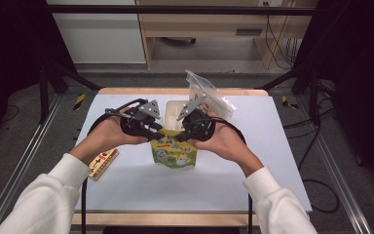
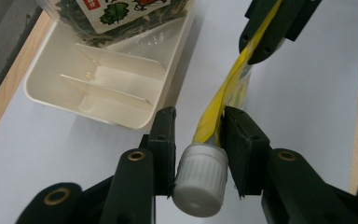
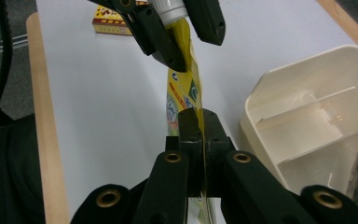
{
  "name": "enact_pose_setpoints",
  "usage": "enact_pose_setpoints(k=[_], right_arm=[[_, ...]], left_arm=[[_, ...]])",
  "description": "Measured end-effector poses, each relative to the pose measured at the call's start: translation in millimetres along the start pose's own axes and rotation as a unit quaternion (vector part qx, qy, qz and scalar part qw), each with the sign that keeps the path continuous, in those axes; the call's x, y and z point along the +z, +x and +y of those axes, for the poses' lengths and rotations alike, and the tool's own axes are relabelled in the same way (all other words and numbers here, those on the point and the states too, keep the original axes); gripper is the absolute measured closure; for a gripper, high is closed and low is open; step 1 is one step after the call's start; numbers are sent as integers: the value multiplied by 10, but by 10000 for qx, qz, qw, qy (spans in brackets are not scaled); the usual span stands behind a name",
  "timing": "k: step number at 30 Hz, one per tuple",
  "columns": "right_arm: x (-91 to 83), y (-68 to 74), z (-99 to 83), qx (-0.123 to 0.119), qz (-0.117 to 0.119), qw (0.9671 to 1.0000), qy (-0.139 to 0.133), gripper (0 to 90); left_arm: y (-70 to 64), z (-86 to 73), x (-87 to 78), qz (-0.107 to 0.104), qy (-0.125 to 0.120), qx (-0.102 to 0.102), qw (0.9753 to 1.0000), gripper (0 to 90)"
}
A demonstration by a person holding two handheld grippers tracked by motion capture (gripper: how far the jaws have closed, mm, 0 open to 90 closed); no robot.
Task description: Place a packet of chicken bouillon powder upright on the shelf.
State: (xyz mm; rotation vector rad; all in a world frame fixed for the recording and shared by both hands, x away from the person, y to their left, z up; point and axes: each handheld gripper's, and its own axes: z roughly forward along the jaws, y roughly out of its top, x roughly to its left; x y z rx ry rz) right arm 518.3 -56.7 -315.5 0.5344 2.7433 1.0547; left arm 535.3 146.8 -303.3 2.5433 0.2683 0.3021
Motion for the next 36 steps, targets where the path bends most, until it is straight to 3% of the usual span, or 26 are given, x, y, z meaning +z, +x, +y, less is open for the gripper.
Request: enact_pose_setpoints(k=[6, 13, 23, 27, 31, 33, 36], right_arm=[[-12, 18, -13, 114, 107, 9999, -12, 900], [-16, 33, -28, 232, 255, 9994, -47, 900], [-24, 35, -62, 417, 373, 9983, -141, 900], [-27, 12, -78, 591, 390, 9973, -188, 900], [-26, -5, -92, 753, 435, 9959, -258, 900], [-40, -25, -117, 1033, 607, 9918, -443, 900], [-45, -45, -135, 1191, 643, 9892, -561, 900]], left_arm=[[-4, 11, 2, 23, -17, -3, 10000, 603], [15, -11, 15, 87, -91, -112, 9999, 478], [-21, -20, -17, 130, -240, -104, 9996, 413], [-22, -35, -64, 256, -312, -191, 9990, 262], [-29, -80, -109, 378, -308, -275, 9984, 196], [-30, -123, -133, 402, -361, -367, 9979, 182], [-32, -210, -191, 470, -424, -518, 9967, 160]])
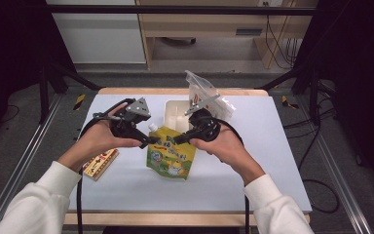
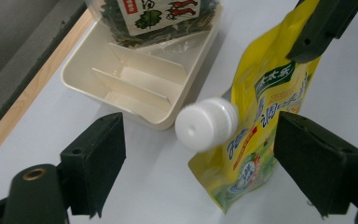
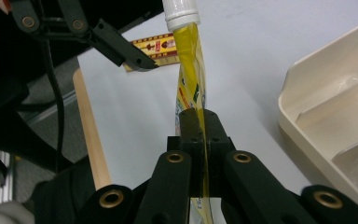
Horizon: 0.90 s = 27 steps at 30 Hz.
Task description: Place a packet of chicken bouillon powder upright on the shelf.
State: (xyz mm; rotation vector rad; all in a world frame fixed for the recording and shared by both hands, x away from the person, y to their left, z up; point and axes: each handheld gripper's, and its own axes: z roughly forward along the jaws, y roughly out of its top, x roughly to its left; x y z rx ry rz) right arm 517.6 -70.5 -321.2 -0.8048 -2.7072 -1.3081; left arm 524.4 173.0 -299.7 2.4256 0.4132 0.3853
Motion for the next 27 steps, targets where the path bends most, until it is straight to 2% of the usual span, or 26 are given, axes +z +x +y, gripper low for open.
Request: enact_pose_setpoints(k=[1, 2, 5, 6, 7, 8, 9, 11, 12, 13, 14, 17, 18, 19, 22, 23, 24, 25, 27], right_arm=[[-2, 1, -2, 107, 18, 9999, -47, 900], [-2, 1, -2, 107, 18, 9999, -47, 900], [-23, -6, -11, 413, -70, 9989, -222, 900], [-45, -10, -18, 612, -148, 9974, -359, 900], [-60, -10, -22, 707, -156, 9963, -453, 900], [-60, -10, -22, 707, -156, 9963, -453, 900], [-77, -6, -27, 835, -202, 9948, -551, 900], [-108, 2, -35, 1049, -288, 9913, -739, 900], [-134, 14, -44, 1247, -378, 9871, -933, 900], [-134, 14, -44, 1247, -378, 9871, -933, 900], [-146, 16, -47, 1301, -431, 9852, -1026, 900], [-194, 37, -53, 1547, -550, 9773, -1336, 900], [-216, 56, -50, 1580, -678, 9744, -1447, 900], [-225, 68, -47, 1615, -716, 9727, -1504, 900], [-238, 88, -35, 1780, -857, 9663, -1649, 900], [-238, 88, -35, 1780, -857, 9663, -1649, 900], [-239, 84, -31, 1794, -899, 9647, -1703, 900], [-243, 74, -26, 1897, -919, 9607, -1805, 900], [-248, 69, -15, 1956, -975, 9576, -1877, 900]], left_arm=[[0, 0, 0, 0, 0, 0, 10000, 155], [2, -22, -26, 9, -38, -35, 10000, 155], [-13, -110, -98, 87, -232, -248, 9994, 130], [-17, -131, -115, 113, -241, -272, 9993, 125], [-36, -192, -143, 123, -332, -404, 9986, 121], [-36, -192, -143, 123, -332, -404, 9986, 121], [-46, -225, -151, 133, -355, -443, 9983, 118], [-80, -290, -150, 181, -350, -523, 9979, 115], [-109, -360, -138, 165, -313, -572, 9977, 113], [-109, -360, -138, 165, -313, -572, 9977, 112], [-137, -404, -123, 187, -308, -618, 9974, 112], [-203, -502, -89, 255, -243, -697, 9969, 106], [-229, -540, -74, 292, -220, -735, 9966, 105], [-270, -617, -39, 344, -143, -803, 9961, 102], [-326, -726, 19, 368, -129, -949, 9947, 93], [-326, -726, 19, 368, -129, -949, 9947, 92], [-341, -758, 33, 392, -127, -989, 9942, 92], [-355, -787, 48, 394, -130, -1038, 9937, 92], [-393, -859, 88, 385, -190, -1159, 9923, 92]])
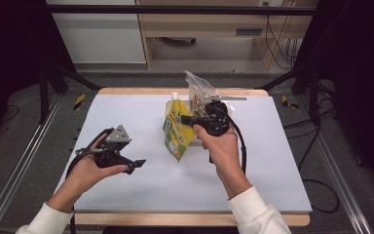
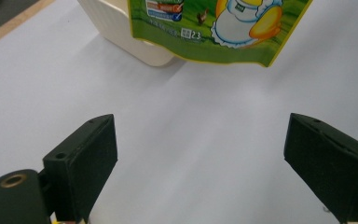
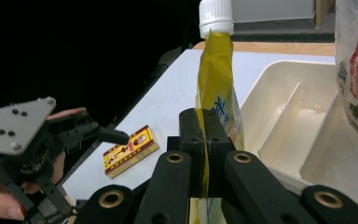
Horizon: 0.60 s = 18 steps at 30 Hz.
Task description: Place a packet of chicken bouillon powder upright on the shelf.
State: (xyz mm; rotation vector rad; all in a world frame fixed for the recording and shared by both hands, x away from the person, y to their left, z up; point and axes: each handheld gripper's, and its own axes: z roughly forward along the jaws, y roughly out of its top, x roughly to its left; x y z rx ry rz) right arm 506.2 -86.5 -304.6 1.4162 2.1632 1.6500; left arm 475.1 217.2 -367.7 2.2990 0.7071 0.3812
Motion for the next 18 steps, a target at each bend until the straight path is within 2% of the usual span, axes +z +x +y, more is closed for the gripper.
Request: enact_pose_setpoints(k=[9, 15, 18], right_arm=[[-23, 21, 50, 65, -14, 9998, -184, 900], [-97, 75, 116, -16, -109, 9995, -298, 900], [-116, 92, 144, -51, -142, 9994, -327, 900]], left_arm=[[-62, -159, 8, 94, -120, -188, 9997, 95], [-186, -390, 69, 254, -154, -316, 9991, 91], [-222, -469, 111, 264, -174, -394, 9987, 91]])
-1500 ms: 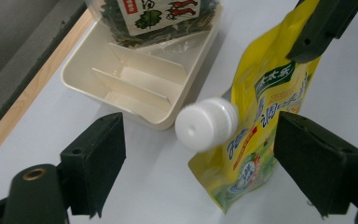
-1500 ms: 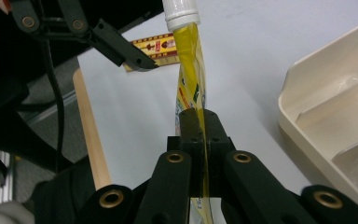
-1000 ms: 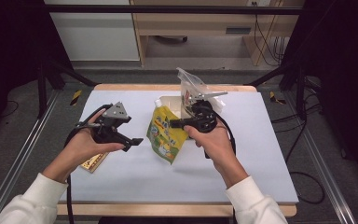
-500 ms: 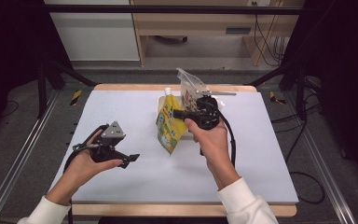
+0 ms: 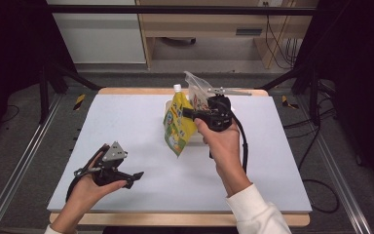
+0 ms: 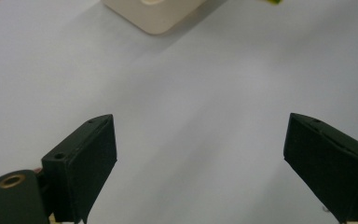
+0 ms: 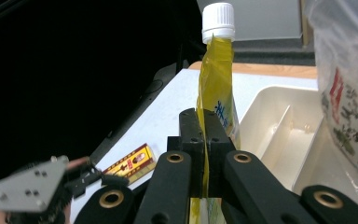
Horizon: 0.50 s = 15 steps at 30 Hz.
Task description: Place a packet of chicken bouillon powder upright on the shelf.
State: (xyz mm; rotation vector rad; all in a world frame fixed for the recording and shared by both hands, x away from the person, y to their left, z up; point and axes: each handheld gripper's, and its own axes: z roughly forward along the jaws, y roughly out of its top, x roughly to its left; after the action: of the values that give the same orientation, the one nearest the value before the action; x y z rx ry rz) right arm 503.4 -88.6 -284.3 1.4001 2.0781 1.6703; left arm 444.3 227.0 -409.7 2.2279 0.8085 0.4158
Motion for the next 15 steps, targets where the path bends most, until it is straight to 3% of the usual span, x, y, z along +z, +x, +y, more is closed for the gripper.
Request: enact_pose_setpoints(k=[6, 15], right_arm=[[-12, 48, 104, -121, -277, 9994, -167, 900], [87, -9, 213, -74, -510, 9983, -265, 900]], left_arm=[[-2, -249, 144, 210, 170, -141, 9995, 92], [23, -343, 158, 300, 120, -256, 9992, 90]])
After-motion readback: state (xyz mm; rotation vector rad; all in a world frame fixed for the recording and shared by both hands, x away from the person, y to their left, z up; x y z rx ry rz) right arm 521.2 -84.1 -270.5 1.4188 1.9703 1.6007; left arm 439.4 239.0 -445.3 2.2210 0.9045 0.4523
